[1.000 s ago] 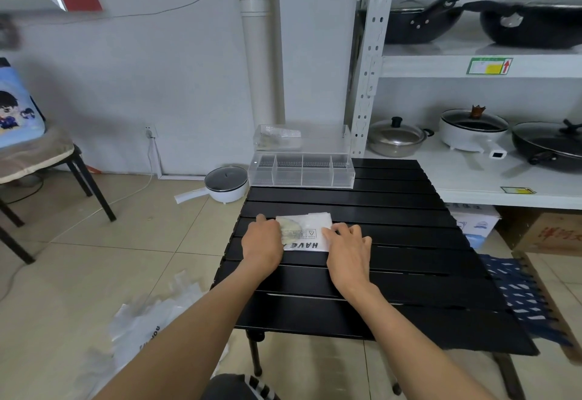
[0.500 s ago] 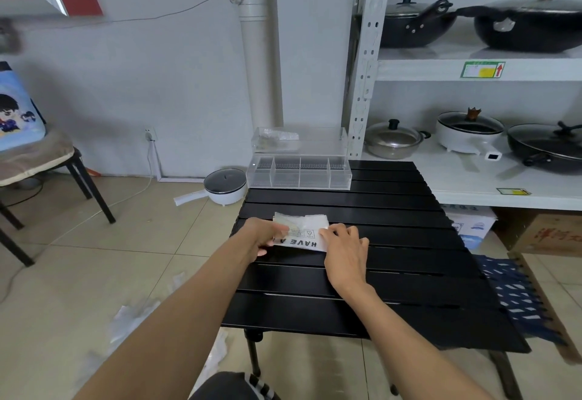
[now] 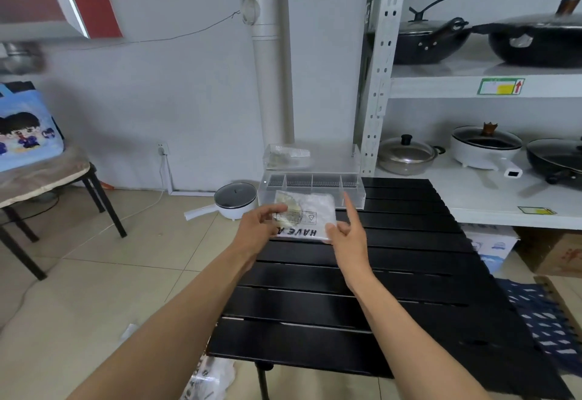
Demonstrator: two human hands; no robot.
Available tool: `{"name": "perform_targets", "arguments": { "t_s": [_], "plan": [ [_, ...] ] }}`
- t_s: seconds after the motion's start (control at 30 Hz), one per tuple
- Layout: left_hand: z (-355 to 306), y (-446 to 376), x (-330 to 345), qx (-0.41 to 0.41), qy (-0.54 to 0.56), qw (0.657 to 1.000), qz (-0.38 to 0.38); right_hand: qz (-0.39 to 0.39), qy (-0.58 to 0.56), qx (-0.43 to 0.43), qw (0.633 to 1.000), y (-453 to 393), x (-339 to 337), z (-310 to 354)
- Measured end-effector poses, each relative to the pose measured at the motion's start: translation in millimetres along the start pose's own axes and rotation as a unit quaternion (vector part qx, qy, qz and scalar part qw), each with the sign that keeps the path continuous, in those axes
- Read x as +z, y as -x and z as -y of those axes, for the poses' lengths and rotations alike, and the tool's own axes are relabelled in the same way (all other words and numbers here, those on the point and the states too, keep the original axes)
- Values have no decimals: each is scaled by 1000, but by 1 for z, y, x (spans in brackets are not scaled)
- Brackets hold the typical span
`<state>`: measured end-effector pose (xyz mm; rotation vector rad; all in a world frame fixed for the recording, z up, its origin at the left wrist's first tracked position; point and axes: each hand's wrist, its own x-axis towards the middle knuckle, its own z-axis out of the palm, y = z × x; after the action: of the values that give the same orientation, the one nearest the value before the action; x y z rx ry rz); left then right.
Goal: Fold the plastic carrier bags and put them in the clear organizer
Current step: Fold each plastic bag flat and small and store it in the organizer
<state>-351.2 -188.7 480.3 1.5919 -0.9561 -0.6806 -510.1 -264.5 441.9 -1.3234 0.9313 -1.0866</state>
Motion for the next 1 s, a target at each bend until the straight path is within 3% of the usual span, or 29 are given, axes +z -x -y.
{"name": "perform_targets", "arguments": {
  "t_s": [0.27, 0.53, 0.83, 1.0],
  "plan": [
    [-24, -94, -21, -6, -14, 1000, -2, 23, 72, -41, 996, -90, 40, 35],
    [-43, -202, -19, 20, -137, 988, -63, 62, 167, -50, 983, -206, 68, 55],
    [-28, -290, -8, 41, -277, 958, -63, 81, 266, -55, 959, -282, 86, 49],
    [-14, -304, 2, 57, -405, 912, -32, 104, 342, -51, 933, -298, 90, 34]
  ]
}}
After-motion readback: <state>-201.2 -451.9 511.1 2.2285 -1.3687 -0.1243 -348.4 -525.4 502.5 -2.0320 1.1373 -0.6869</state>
